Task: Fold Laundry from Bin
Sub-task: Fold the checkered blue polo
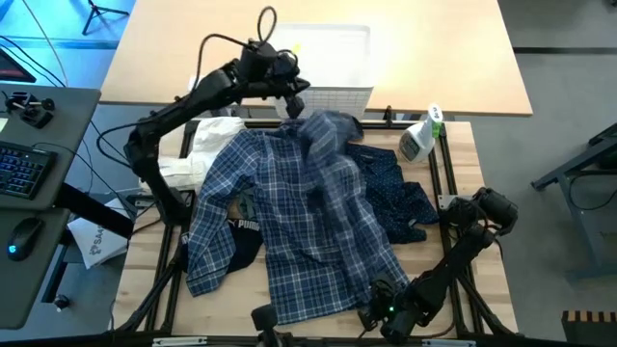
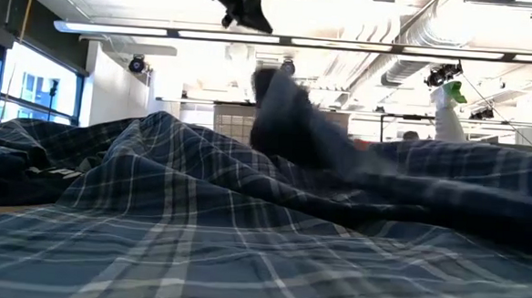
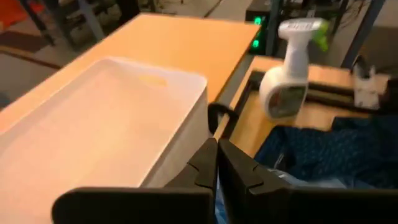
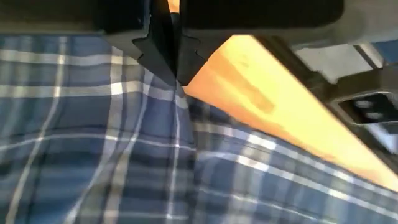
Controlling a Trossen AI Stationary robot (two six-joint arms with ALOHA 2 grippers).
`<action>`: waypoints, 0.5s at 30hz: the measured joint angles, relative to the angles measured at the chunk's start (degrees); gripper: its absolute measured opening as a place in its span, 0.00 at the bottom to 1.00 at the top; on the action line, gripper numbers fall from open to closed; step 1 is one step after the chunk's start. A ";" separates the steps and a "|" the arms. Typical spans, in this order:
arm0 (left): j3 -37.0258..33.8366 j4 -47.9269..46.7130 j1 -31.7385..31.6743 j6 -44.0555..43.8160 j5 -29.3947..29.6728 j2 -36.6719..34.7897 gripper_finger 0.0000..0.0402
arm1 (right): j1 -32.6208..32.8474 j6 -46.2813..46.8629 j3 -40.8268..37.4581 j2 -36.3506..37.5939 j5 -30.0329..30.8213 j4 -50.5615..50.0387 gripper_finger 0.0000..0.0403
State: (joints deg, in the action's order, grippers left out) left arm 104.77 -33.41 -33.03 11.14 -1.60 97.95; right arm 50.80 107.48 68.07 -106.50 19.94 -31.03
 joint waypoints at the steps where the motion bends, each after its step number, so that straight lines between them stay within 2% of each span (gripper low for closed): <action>1: -1.86 0.90 -0.08 -0.01 -0.05 0.00 0.00 | -0.06 -0.20 1.03 0.00 1.24 -1.59 0.00; 6: -13.00 3.42 -1.01 -1.36 -1.04 0.20 0.00 | -0.21 0.49 0.83 -0.59 4.43 -2.44 0.00; 11: -20.05 4.97 -0.58 -0.59 -2.47 0.20 0.00 | -0.30 0.13 0.00 -5.14 0.64 4.54 0.00; 15: -23.54 7.83 0.32 -4.93 -1.95 1.28 0.01 | -0.34 0.90 0.22 -8.61 -2.48 11.90 0.00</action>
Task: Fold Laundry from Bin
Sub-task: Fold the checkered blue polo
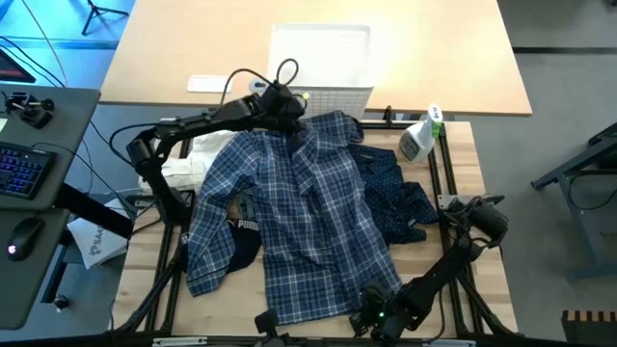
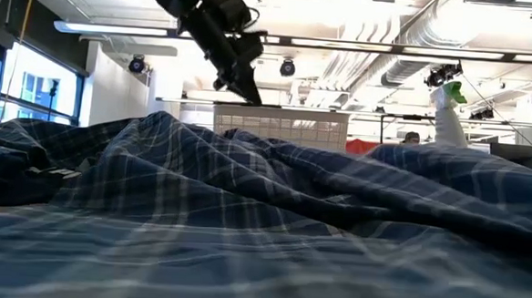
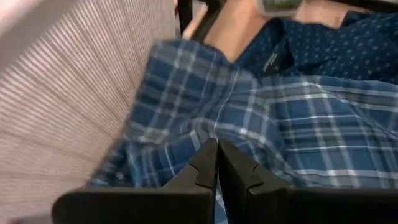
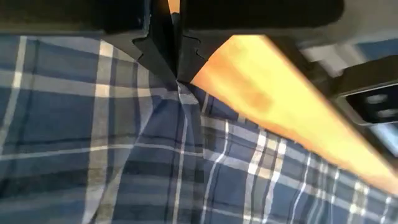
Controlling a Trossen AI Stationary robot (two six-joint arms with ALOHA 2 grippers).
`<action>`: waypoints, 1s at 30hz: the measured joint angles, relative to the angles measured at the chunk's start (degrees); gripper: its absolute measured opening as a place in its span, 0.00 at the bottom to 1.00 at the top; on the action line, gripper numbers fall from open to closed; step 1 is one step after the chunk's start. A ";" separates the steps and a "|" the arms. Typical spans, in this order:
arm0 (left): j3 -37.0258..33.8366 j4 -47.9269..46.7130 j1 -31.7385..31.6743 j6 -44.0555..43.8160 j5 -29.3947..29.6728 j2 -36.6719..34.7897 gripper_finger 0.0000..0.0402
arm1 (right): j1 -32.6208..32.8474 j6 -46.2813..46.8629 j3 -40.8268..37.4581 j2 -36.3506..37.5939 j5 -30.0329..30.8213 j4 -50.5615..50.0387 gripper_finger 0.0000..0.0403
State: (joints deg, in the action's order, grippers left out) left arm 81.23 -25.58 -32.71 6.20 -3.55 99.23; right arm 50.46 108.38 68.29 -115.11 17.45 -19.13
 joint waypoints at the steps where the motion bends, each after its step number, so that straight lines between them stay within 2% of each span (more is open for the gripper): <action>1: -0.05 -0.13 -0.04 -1.06 0.02 0.57 0.01 | -0.06 0.60 0.00 -0.31 -0.30 1.04 0.00; 5: 0.02 -0.74 -0.77 -4.84 -0.63 3.46 0.10 | -0.17 0.86 0.71 -0.43 -0.04 1.05 0.00; 11: 0.00 -3.10 -2.25 -12.77 -0.44 10.03 0.31 | -0.35 1.69 1.14 -0.52 -0.81 0.87 0.00; 14: 0.00 -2.98 -2.93 -15.88 -3.68 12.63 0.38 | -0.33 2.18 1.14 -0.55 -0.87 0.94 0.00; 16: 0.00 -1.49 -3.06 -15.99 -7.47 14.00 0.39 | -0.33 2.18 1.14 -0.57 -0.97 1.08 0.00; 18: 0.00 -0.37 -3.09 -15.45 -9.94 14.65 0.36 | -0.33 2.18 1.14 -0.61 -1.00 1.43 0.00; 20: 0.00 0.93 -3.05 -13.97 -11.02 14.85 0.29 | -0.33 2.18 1.11 -0.61 -1.00 1.44 0.00; 24: 0.00 4.17 -2.71 -10.53 -11.51 13.74 0.05 | -0.33 2.18 1.09 -0.63 -1.03 1.46 0.00; 28: 0.00 7.32 -2.71 -10.31 -11.25 9.41 0.01 | -0.22 2.18 1.07 -0.68 -1.00 1.50 0.00; 30: 0.02 9.14 -2.71 -9.51 -9.04 6.17 0.00 | -0.22 2.18 1.07 -0.68 -1.03 1.52 0.00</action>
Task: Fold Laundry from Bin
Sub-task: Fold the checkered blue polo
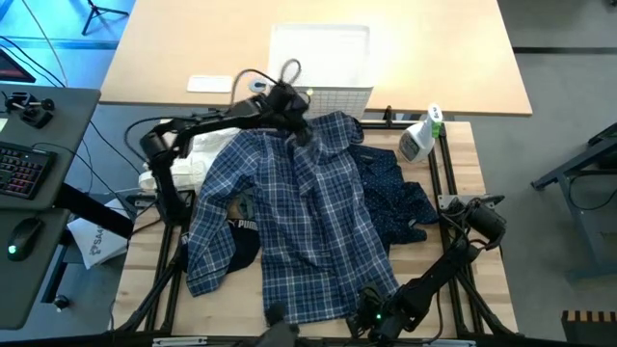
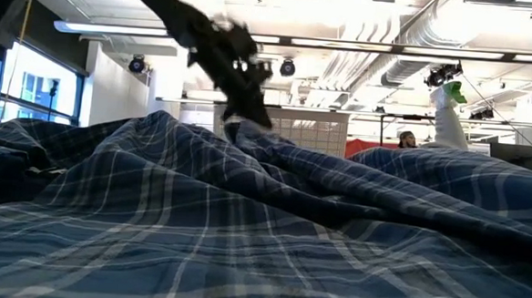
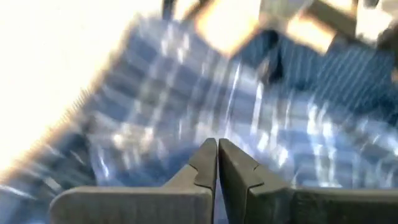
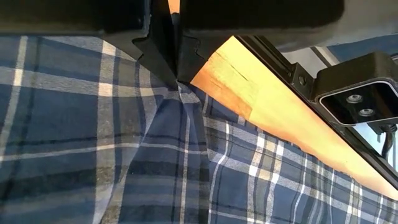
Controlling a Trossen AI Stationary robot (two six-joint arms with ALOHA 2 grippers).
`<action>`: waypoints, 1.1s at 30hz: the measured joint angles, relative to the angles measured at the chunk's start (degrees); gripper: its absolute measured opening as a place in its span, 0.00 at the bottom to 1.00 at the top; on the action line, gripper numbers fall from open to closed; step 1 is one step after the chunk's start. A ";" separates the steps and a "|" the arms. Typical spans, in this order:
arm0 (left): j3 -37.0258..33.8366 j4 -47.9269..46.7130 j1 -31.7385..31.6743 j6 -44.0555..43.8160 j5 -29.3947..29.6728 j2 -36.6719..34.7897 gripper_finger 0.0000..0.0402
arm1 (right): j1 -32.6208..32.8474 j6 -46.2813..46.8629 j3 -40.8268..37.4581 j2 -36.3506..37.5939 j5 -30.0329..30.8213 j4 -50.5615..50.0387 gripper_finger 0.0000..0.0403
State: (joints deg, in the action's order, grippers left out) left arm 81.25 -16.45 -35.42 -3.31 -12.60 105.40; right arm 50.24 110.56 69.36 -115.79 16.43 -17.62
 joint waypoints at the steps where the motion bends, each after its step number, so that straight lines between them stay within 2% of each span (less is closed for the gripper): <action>1: 0.00 0.44 0.02 0.67 2.11 -1.95 0.00 | 0.00 0.00 0.00 0.00 0.00 0.01 0.00; 5: 0.11 2.75 -0.31 6.55 10.93 -8.44 0.00 | -0.41 -1.72 1.65 -0.12 0.45 -1.55 0.00; 8: 0.15 2.38 -1.69 8.90 11.68 -10.72 0.00 | -1.24 -6.11 4.37 -0.39 0.81 -4.41 0.00; 11: 0.14 -2.28 -3.31 5.51 11.42 -10.51 0.00 | -1.76 -8.01 5.57 -0.26 0.42 -6.78 0.00; 16: 0.04 -14.77 -5.20 -0.35 5.53 -6.48 0.04 | -1.81 -5.22 5.60 -0.24 0.67 -9.71 0.00; 21: 0.04 -22.34 -5.13 -4.84 -0.41 -0.12 0.19 | -1.81 -5.58 5.64 -0.17 1.00 -9.96 0.00; 28: 0.00 -23.57 -3.82 -8.11 -3.71 7.18 0.38 | -1.84 -5.29 5.68 -0.15 1.09 -9.98 0.00; 31: 0.00 -21.85 -2.88 -7.97 -11.71 8.32 0.39 | -1.86 -4.67 5.68 -0.11 0.98 -9.98 0.00; 33: 0.00 -20.06 -2.20 -7.57 -16.50 8.69 0.37 | -1.86 -4.19 5.68 -0.07 0.93 -10.02 0.00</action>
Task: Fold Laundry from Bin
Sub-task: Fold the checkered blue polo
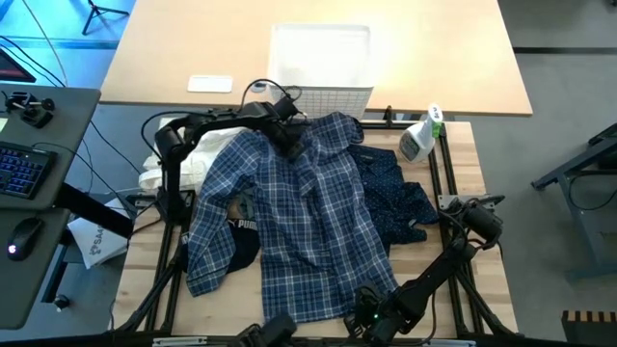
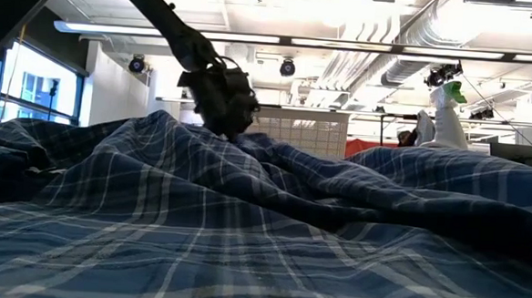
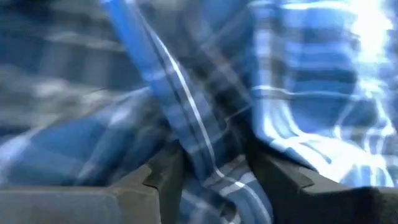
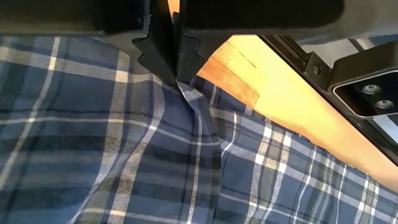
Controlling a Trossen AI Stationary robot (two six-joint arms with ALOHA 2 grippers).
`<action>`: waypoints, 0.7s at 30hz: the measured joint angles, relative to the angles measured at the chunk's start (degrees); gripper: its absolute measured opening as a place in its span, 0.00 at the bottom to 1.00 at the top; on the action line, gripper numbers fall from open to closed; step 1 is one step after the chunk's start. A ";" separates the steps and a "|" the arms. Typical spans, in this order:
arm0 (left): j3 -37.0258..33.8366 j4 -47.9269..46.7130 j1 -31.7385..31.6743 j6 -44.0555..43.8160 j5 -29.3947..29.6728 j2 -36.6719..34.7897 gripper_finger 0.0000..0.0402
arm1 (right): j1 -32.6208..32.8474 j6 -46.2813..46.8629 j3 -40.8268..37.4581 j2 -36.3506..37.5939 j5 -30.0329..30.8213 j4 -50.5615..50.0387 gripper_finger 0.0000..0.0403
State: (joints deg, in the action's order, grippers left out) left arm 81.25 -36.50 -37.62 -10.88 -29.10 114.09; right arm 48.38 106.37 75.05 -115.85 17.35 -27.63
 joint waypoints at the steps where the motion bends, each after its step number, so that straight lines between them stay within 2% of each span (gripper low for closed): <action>1: 0.00 0.97 0.37 0.01 -0.86 0.03 0.34 | 0.00 0.15 0.00 0.02 0.01 0.01 0.00; 7: 0.00 8.85 1.48 0.11 -2.17 -2.35 0.05 | 0.00 0.17 0.04 0.02 -0.01 -0.07 0.00; 8: 0.00 9.78 1.48 0.19 -2.11 -3.07 0.03 | 0.00 0.19 0.04 0.02 -0.01 -0.17 0.00; 10: 0.00 11.90 1.40 0.18 -1.13 -4.81 0.03 | 0.00 0.31 0.04 0.04 -0.11 -0.32 0.00; 14: 0.00 13.63 0.52 2.58 5.00 -9.95 0.01 | 0.00 0.30 0.07 0.07 -0.27 -0.44 0.00; 18: 0.00 14.28 -0.30 8.44 12.00 -15.46 0.00 | 0.00 0.25 0.07 0.11 -0.26 -0.64 0.00; 21: 0.00 14.53 -1.01 13.27 14.89 -19.05 0.00 | -0.24 0.16 0.07 0.11 -0.15 -0.89 0.00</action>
State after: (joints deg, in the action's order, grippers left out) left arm 81.26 -21.97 -38.64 2.38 -14.21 95.05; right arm 48.14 106.54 75.11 -115.74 17.20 -28.53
